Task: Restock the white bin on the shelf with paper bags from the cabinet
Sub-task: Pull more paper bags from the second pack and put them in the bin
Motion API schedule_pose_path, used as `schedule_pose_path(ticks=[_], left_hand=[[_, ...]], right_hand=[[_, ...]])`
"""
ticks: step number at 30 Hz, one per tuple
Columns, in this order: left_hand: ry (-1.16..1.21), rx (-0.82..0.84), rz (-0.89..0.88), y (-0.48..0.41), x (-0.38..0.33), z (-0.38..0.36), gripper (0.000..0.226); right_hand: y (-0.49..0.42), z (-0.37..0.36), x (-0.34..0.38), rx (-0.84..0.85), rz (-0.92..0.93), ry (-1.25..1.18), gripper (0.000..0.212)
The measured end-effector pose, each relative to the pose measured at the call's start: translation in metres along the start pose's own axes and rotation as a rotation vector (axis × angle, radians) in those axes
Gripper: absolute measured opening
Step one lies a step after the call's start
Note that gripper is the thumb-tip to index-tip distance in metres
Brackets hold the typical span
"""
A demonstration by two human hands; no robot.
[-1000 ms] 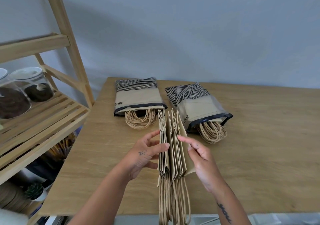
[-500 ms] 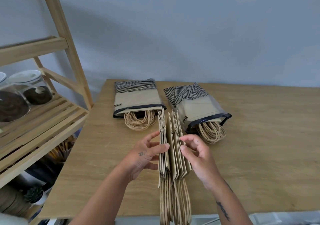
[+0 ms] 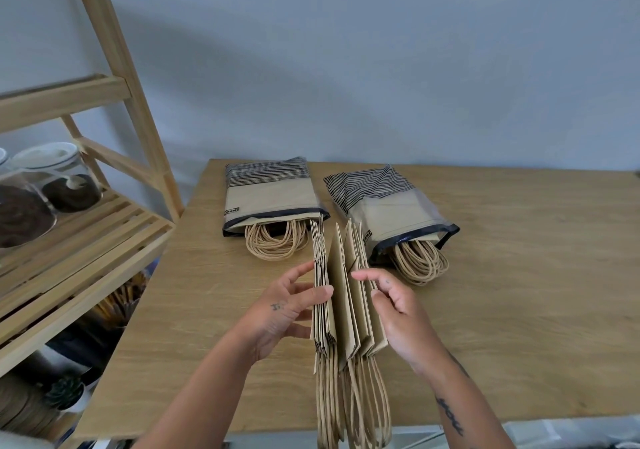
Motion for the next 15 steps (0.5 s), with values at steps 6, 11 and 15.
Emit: schedule_pose_path(ticks=[6,11,15], left_hand=[[0.014,-0.006,-0.013,-0.002,0.002,0.000,0.043],[0.016,-0.009,-0.010,-0.001,0.004,0.002,0.058],[0.025,0.004,-0.014,0.000,0.005,0.003,0.070]], right_hand=[[-0.002,-0.002,0.002,0.031,-0.014,-0.122,0.019],[-0.003,-0.003,0.000,0.033,-0.031,-0.022,0.021],[-0.001,-0.005,0.009,0.059,-0.006,-0.050,0.028]])
Point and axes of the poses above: each hand's wrist, its own y-axis away from the middle knuckle, its own z-axis out of the back of the hand, x = y × z, the point moved 5 cm from there along -y, towards the middle knuckle, and after that the axes turned 2 degrees about y, right-handed, at the moved point
